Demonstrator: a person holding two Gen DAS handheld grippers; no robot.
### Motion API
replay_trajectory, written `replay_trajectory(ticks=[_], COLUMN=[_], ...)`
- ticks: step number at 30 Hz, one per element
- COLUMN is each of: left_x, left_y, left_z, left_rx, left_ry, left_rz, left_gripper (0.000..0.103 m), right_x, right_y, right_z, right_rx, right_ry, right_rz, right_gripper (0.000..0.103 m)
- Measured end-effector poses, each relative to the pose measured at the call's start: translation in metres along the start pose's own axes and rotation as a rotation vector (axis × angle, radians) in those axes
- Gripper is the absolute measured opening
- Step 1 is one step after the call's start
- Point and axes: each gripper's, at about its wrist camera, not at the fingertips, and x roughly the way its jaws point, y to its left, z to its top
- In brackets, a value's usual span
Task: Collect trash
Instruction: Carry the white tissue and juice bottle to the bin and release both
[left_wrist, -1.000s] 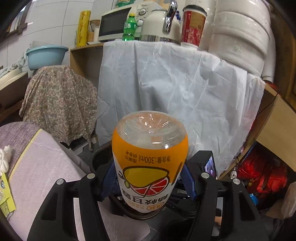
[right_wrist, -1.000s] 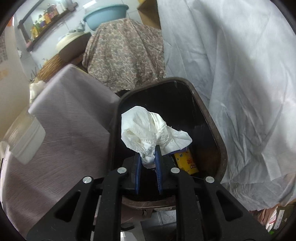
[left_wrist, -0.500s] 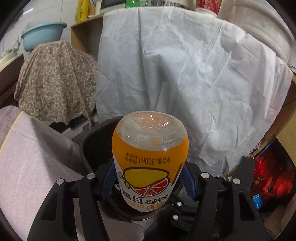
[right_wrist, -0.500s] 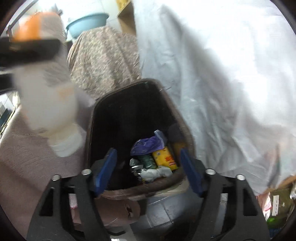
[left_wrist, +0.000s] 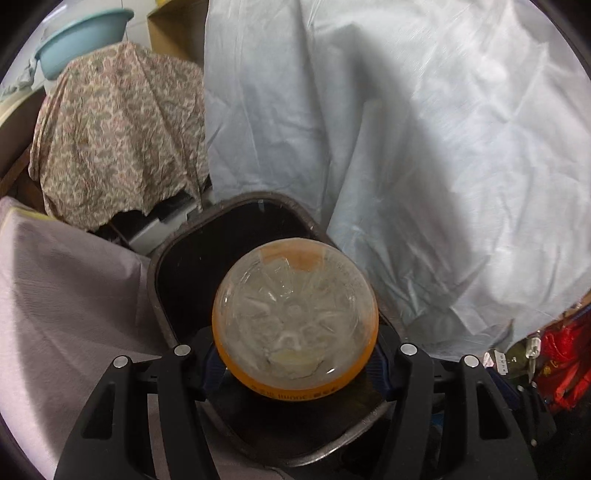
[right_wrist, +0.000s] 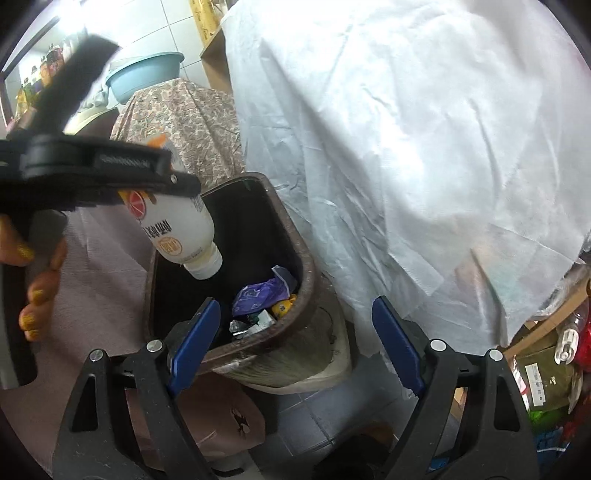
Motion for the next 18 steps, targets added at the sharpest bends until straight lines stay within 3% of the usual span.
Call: replay_trajectory(ticks=[8, 10, 14, 18], left_x=[0.04, 0.043, 0.031, 0.012], left_y=[0.009, 0.013, 0.013, 0.007], left_z=[-0.001, 0.001, 0.005, 0.008], left_rx=[-0.043, -0.07, -0.085, -0.077], left_ry=[0.091, 0.102, 0.034, -0.02], left_rz=[0.058, 0.078, 0.093, 0.09], left_gripper=[0.062, 0.066, 0.08, 0.082], right_x=[-0.012, -0.014, -0.017, -0.02], right_y=[-0.001, -0.001, 0.0, 0.003], right_z=[0.001, 0.002, 0.005, 0.006], right_rx=[0.014, 0.014, 0.016, 0.01], right_ry=[-0.027, -0.035, -0.042, -0.05], right_rz=[0.007, 0.009, 0.015, 0.025], right_gripper=[0.084, 0.084, 0.084, 0.084])
